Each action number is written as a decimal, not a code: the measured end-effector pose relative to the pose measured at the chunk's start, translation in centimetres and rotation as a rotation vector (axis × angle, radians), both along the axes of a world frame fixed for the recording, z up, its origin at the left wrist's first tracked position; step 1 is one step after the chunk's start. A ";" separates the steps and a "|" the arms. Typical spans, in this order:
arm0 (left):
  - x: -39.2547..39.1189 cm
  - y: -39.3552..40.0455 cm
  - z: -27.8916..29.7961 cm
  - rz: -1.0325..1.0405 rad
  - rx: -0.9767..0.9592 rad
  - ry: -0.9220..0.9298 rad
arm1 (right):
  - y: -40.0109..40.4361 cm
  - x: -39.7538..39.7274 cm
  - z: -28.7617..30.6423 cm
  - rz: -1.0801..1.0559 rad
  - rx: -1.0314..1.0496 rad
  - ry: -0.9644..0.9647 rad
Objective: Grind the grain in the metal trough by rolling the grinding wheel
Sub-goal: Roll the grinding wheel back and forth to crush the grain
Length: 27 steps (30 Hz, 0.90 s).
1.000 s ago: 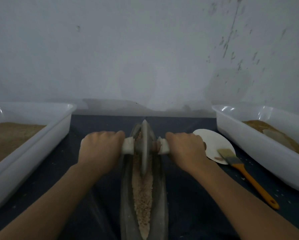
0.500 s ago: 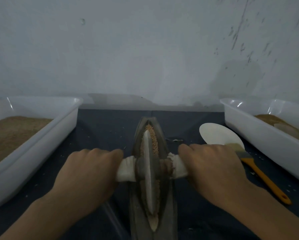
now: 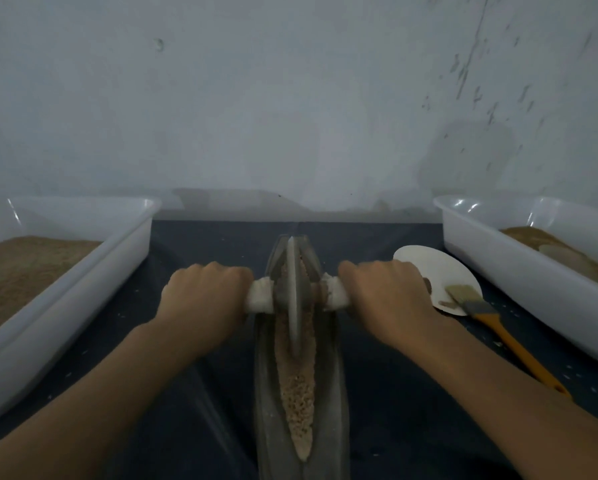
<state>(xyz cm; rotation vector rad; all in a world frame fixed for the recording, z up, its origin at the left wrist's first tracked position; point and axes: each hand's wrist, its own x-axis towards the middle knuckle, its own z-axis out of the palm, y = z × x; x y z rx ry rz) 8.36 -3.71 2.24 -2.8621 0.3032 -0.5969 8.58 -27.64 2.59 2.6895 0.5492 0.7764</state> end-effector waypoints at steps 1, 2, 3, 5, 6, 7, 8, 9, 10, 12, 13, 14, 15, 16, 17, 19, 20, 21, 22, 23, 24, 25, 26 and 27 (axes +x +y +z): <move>-1.1 0.1 0.2 -0.016 0.007 0.042 | -0.3 -1.3 0.0 0.031 0.001 -0.001; -2.3 0.3 0.3 -0.035 0.021 0.072 | -0.6 -2.7 0.0 0.066 0.035 -0.011; -3.5 0.5 0.6 -0.048 0.040 0.084 | -0.9 -4.0 -0.1 0.094 0.070 -0.012; -5.4 0.9 0.9 -0.061 0.087 0.059 | -1.6 -6.0 -0.4 0.118 0.084 -0.019; -5.8 1.0 0.9 -0.066 0.104 0.039 | -1.8 -6.4 -0.5 0.119 0.085 -0.025; -6.0 1.0 0.9 -0.068 0.104 0.021 | -1.9 -6.4 -0.4 0.115 0.085 -0.025; -5.8 0.9 0.8 -0.067 0.094 0.006 | -1.7 -6.1 -0.5 0.105 0.083 -0.022; -5.3 0.7 0.7 -0.058 0.086 -0.003 | -1.6 -5.5 -0.6 0.091 0.085 -0.019; -4.5 0.5 0.6 -0.043 0.077 -0.003 | -1.3 -4.5 -0.6 0.073 0.086 -0.013; -2.4 0.2 0.3 -0.022 0.071 -0.023 | -0.6 -2.0 -0.5 0.031 0.048 -0.027; -1.2 0.1 0.1 -0.015 0.065 -0.044 | -0.2 -0.6 -0.4 0.016 0.015 -0.048; 0.0 0.0 -0.1 -0.008 0.051 -0.055 | 0.0 0.8 -0.3 0.010 0.001 -0.068; 1.1 0.0 -0.1 0.000 0.024 -0.058 | 0.3 1.9 -0.2 -0.005 -0.003 -0.078; 1.9 0.0 -0.2 0.004 -0.002 -0.057 | 0.5 2.7 0.0 -0.022 -0.006 -0.083; 2.6 0.0 -0.2 0.001 -0.023 -0.056 | 0.7 3.1 0.2 -0.037 -0.007 -0.084; 2.8 0.1 -0.4 -0.006 -0.036 -0.055 | 0.9 3.1 0.3 -0.044 -0.006 -0.069; 2.3 0.1 -0.5 -0.006 -0.027 -0.054 | 0.9 2.6 0.3 -0.034 0.001 -0.058; 1.4 0.1 -0.5 -0.006 -0.016 -0.047 | 0.8 1.8 0.4 -0.015 0.010 -0.044; 0.3 0.1 -0.5 -0.005 -0.004 -0.035 | 0.6 0.7 0.4 0.003 0.004 -0.023; -0.9 0.3 -0.4 -0.012 -0.001 -0.011 | 0.5 -0.6 0.5 0.022 -0.009 -0.006; -2.1 0.5 -0.2 -0.031 -0.010 0.017 | 0.3 -2.1 0.5 0.045 -0.010 -0.009; -3.1 0.8 0.0 -0.056 -0.017 0.041 | 0.0 -3.6 0.6 0.073 0.020 -0.031; -4.1 1.1 0.1 -0.083 -0.018 0.051 | -0.2 -5.1 0.5 0.100 0.052 -0.066; -5.1 1.3 0.4 -0.126 -0.004 0.038 | -0.4 -6.3 0.4 0.115 0.072 -0.090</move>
